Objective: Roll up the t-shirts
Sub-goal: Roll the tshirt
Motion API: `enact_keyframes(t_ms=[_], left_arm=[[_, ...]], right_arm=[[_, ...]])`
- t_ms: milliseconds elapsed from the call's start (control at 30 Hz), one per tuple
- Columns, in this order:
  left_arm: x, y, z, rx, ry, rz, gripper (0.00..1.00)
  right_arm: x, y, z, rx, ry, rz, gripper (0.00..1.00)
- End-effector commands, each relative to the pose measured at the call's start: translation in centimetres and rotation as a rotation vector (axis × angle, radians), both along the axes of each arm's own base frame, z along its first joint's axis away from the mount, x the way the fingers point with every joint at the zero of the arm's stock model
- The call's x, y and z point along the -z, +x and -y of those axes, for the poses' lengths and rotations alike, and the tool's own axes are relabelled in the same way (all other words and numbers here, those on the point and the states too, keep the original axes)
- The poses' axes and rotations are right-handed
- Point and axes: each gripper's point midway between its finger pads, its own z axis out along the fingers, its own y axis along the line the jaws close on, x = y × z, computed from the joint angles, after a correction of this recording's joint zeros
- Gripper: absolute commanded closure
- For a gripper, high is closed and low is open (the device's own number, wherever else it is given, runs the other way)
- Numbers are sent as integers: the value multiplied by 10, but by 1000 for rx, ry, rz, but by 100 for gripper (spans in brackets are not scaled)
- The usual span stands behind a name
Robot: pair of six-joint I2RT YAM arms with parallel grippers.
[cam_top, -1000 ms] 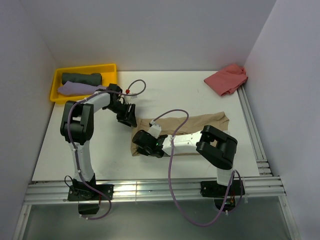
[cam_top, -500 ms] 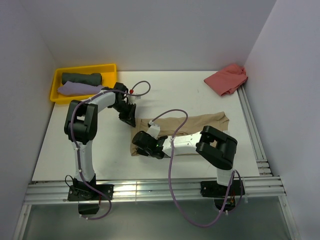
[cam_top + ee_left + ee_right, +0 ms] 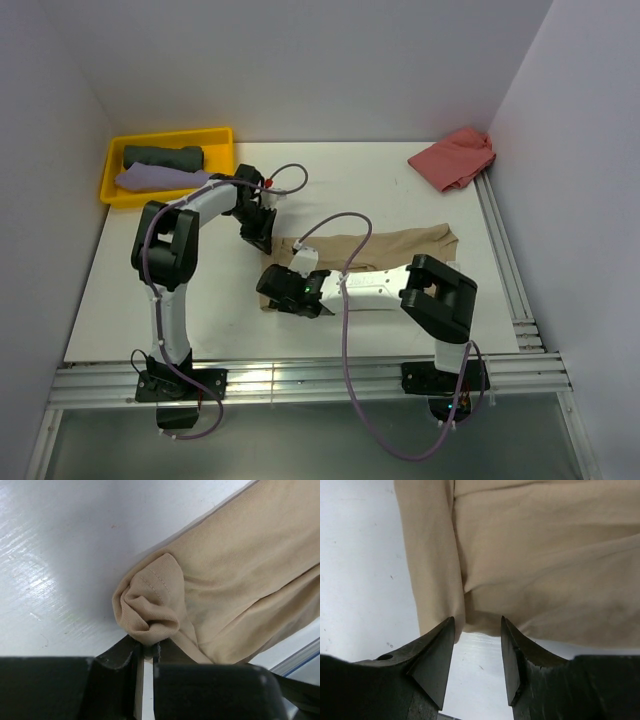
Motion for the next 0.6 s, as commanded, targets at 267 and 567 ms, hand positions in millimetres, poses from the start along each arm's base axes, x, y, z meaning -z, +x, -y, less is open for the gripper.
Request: enact_keyframes(t_ms=[267, 567], left_arm=[[6, 10, -11, 33, 133, 77, 98], [2, 10, -5, 50, 146, 90, 98]], right_arm=[[-62, 52, -33, 12, -106, 153, 51], [-53, 88, -48, 29, -243, 201, 52]])
